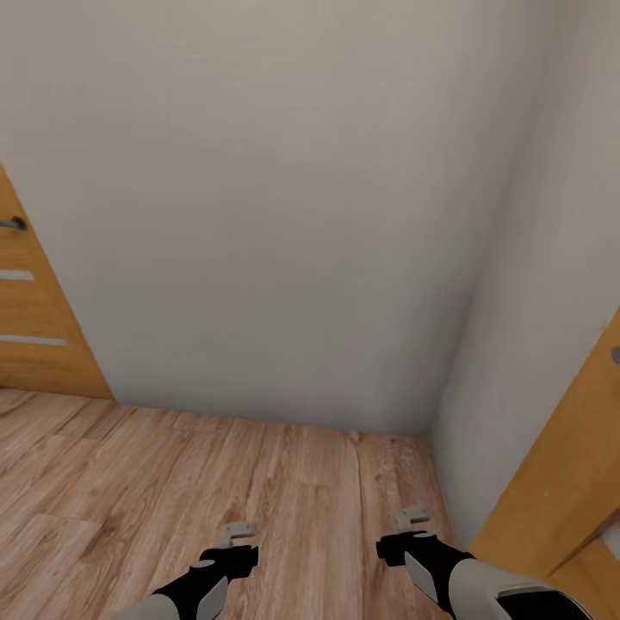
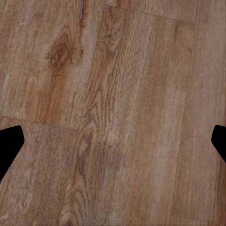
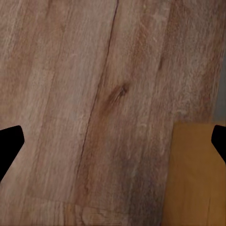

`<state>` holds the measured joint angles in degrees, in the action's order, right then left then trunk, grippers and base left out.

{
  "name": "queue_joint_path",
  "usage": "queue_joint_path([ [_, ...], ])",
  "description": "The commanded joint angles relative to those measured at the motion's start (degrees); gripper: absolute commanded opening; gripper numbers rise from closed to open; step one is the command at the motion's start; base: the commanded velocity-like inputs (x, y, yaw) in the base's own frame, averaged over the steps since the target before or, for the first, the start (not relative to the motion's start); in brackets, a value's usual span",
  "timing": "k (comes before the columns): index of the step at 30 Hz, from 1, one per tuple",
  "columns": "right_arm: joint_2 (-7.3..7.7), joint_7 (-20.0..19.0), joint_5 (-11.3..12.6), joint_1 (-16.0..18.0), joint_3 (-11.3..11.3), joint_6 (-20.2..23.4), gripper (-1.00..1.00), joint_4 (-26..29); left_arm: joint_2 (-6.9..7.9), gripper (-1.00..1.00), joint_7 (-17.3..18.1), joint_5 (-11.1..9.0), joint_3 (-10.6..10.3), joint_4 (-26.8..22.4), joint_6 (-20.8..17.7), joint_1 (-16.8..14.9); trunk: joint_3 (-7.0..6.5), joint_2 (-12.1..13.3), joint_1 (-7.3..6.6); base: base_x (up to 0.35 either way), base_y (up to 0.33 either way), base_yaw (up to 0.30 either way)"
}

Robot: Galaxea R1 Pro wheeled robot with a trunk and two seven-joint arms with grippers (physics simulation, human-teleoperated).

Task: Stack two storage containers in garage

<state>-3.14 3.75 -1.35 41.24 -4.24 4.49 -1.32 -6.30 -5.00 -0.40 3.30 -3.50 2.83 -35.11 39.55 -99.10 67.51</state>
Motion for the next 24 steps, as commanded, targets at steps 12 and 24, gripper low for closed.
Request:
queue_joint_path([
  [12, -0.02, 0.2, -0.1, 0.1, -0.4, 0.2, 1.0, -0.1, -0.02, 1.0, -0.1, 0.0, 0.3, 0.1, 0.2, -0.1, 0.05, 0.0, 0.01, 0.144, 0.0, 0.02],
  [24, -0.02, 0.2, -0.1, 0.1, -0.4, 0.2, 1.0, -0.1, -0.02, 1.0, 0.0, 0.0, 0.3, 0.1, 0.2, -0.1, 0.05, 0.0, 0.01, 0.329, 0.0, 0.141],
])
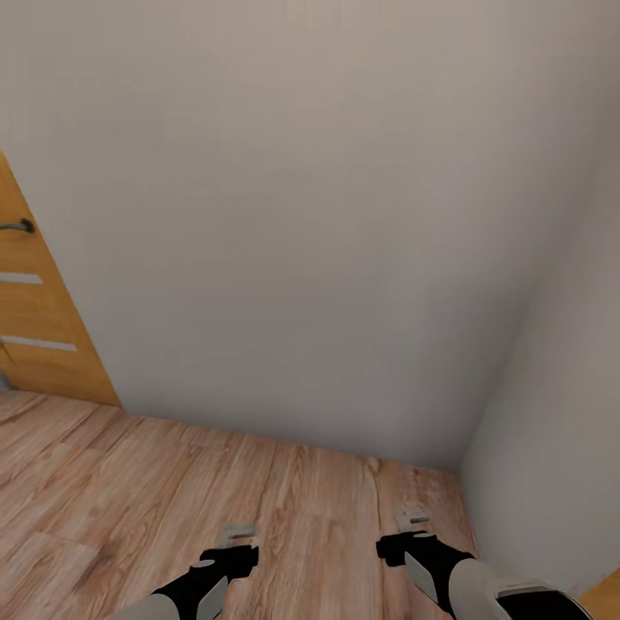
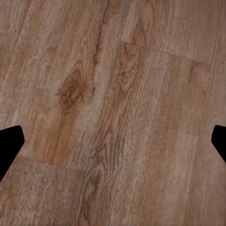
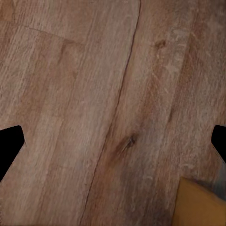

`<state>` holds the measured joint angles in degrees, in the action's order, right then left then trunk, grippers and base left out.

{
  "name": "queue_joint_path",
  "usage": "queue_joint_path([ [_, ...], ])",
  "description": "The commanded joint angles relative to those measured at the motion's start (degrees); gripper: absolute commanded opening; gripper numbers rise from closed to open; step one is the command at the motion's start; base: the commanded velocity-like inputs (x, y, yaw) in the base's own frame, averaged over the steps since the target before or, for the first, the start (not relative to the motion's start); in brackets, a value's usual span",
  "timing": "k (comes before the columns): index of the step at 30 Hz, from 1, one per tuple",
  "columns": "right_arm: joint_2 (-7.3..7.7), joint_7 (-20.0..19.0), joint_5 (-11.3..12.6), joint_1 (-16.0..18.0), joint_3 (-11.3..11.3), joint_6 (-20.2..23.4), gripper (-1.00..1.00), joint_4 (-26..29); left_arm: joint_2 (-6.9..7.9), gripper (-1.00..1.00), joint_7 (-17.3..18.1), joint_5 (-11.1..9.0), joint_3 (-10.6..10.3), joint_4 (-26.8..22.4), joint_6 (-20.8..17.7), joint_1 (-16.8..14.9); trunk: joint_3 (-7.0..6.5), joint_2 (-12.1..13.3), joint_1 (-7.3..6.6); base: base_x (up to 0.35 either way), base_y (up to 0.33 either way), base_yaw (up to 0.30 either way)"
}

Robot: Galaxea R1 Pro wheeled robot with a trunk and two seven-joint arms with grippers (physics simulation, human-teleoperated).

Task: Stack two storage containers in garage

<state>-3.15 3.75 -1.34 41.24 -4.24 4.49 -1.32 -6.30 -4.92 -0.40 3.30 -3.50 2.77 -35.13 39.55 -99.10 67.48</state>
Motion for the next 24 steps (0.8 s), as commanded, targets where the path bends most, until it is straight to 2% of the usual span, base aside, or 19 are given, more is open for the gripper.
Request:
queue_joint_path([
  [1, -0.04, 0.2, -0.1, 0.1, -0.4, 0.2, 1.0, -0.1, -0.02, 1.0, -0.1, 0.0, 0.3, 0.1, 0.2, -0.1, 0.05, 0.0, 0.03, 0.343, 0.0, 0.266],
  [8, -0.07, 0.2, -0.2, 0.1, -0.4, 0.2, 1.0, -0.1, -0.02, 1.0, -0.1, 0.0, 0.3, 0.1, 0.2, 0.0, 0.05, 0.0, 0.03, 0.25, 0.0, 0.281],
  [24, -0.02, 0.2, -0.2, 0.1, -0.4, 0.2, 1.0, -0.1, -0.02, 1.0, -0.1, 0.0, 0.3, 0.1, 0.2, 0.0, 0.05, 0.0, 0.03, 0.022, 0.0, 0.289],
])
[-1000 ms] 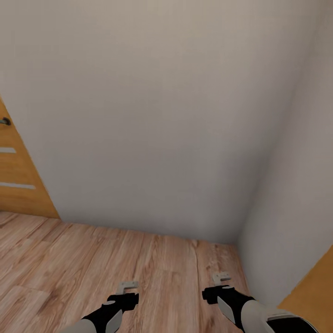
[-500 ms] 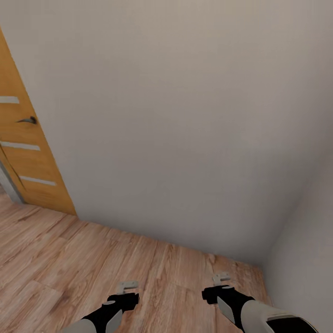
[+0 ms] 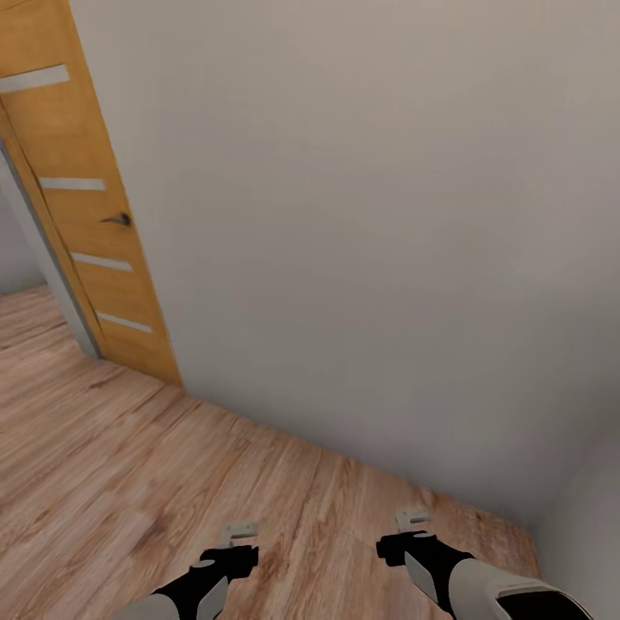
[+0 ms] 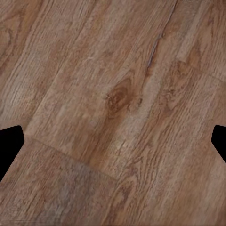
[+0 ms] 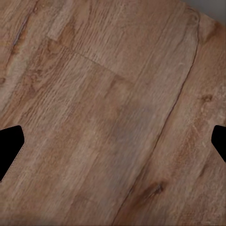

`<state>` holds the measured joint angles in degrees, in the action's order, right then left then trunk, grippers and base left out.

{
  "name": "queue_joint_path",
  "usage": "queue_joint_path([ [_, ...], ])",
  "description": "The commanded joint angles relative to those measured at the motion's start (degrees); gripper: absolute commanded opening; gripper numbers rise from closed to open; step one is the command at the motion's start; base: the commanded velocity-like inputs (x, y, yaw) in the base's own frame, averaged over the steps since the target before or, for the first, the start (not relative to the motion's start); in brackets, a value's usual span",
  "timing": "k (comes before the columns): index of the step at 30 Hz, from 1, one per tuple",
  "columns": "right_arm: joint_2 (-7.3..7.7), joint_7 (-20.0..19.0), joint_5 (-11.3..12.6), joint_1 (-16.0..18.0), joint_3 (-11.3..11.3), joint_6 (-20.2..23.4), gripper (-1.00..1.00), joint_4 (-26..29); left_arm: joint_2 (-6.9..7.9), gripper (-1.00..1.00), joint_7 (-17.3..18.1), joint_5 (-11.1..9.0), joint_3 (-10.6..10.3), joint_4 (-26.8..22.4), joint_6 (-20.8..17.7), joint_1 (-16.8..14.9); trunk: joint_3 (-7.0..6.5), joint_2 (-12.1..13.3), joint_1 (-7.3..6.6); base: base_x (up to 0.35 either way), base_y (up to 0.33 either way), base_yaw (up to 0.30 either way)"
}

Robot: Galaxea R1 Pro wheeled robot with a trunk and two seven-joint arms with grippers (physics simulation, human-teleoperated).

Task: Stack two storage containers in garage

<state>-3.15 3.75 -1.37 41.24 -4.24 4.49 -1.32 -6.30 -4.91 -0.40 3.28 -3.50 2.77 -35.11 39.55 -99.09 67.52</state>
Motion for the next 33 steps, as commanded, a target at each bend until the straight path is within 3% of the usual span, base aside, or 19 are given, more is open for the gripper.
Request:
queue_joint_path([
  [1, -0.02, 0.2, -0.1, 0.1, -0.4, 0.2, 1.0, -0.1, -0.03, 1.0, -0.1, 0.0, 0.3, 0.1, 0.2, 0.0, 0.05, 0.0, -0.01, 0.0, 0.0, 0.264],
  [13, -0.02, 0.2, -0.2, 0.1, -0.4, 0.2, 1.0, -0.1, -0.03, 1.0, -0.1, 0.0, 0.3, 0.1, 0.2, -0.1, 0.05, 0.0, -0.01, 0.224, 0.072, 0.108],
  [24, -0.02, 0.2, -0.2, 0.1, -0.4, 0.2, 1.0, -0.1, -0.03, 1.0, -0.1, 0.0, 0.3, 0.1, 0.2, -0.1, 0.05, 0.0, -0.01, 0.295, 0.095, 0.268],
  [33, -0.02, 0.2, -0.2, 0.1, -0.4, 0.2, 1.0, -0.1, -0.03, 1.0, -0.1, -0.1, 0.3, 0.1, 0.2, -0.1, 0.05, 0.0, -0.01, 0.064, 0.016, 0.288],
])
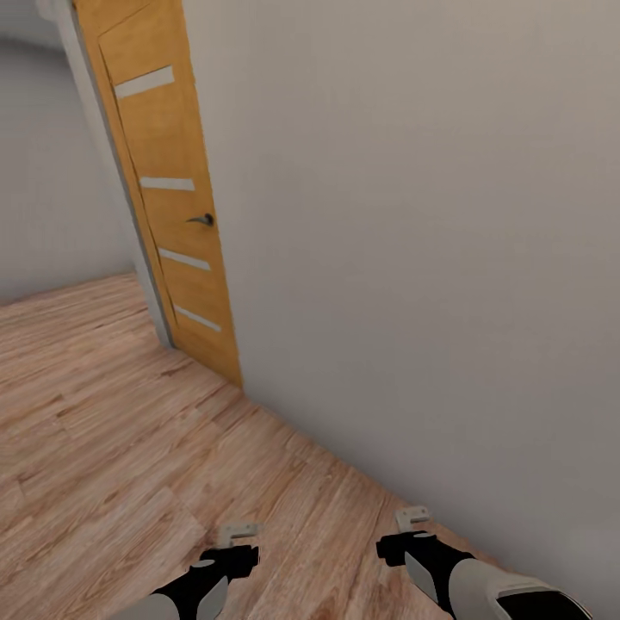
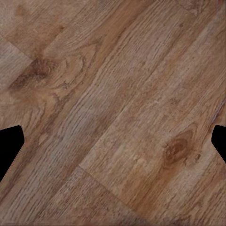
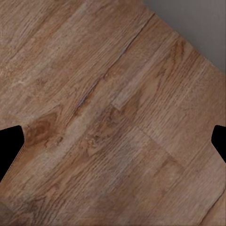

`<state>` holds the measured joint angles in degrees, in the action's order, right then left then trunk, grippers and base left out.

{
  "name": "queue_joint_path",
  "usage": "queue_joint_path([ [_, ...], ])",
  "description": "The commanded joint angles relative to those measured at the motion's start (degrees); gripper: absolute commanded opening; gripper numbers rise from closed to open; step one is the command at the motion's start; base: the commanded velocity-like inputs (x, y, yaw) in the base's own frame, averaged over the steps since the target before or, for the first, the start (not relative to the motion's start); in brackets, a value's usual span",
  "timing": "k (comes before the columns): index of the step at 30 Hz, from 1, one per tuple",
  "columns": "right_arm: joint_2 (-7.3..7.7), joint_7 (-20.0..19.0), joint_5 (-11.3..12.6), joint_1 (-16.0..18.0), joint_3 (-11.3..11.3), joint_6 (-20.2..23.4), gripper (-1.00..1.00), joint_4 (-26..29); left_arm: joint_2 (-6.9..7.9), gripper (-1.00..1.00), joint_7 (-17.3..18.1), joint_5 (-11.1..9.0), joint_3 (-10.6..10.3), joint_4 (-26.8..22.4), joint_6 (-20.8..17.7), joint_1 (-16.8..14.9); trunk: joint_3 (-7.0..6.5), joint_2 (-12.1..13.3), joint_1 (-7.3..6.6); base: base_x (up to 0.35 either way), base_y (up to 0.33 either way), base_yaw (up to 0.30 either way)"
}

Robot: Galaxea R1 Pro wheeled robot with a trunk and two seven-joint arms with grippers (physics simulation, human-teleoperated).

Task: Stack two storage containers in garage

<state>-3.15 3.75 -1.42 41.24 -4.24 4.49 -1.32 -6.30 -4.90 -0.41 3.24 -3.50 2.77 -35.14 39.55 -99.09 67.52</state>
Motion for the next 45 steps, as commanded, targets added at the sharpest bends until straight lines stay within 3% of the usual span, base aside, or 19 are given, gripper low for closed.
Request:
queue_joint_path([
  [1, -0.02, 0.2, -0.2, 0.1, -0.4, 0.2, 1.0, -0.1, -0.02, 1.0, -0.1, 0.0, 0.3, 0.1, 0.2, -0.1, 0.05, 0.0, 0.0, 0.011, 0.003, 0.288],
  [14, -0.02, 0.2, -0.1, 0.1, -0.4, 0.2, 1.0, -0.1, -0.02, 1.0, -0.1, -0.1, 0.3, 0.1, 0.1, 0.0, 0.05, 0.0, 0.0, 0.064, 0.001, 0.197],
  [45, -0.02, 0.2, -0.2, 0.1, -0.4, 0.2, 1.0, -0.1, -0.02, 1.0, -0.1, -0.1, 0.3, 0.1, 0.1, 0.0, 0.05, 0.0, 0.0, 0.327, 0.0, 0.256],
])
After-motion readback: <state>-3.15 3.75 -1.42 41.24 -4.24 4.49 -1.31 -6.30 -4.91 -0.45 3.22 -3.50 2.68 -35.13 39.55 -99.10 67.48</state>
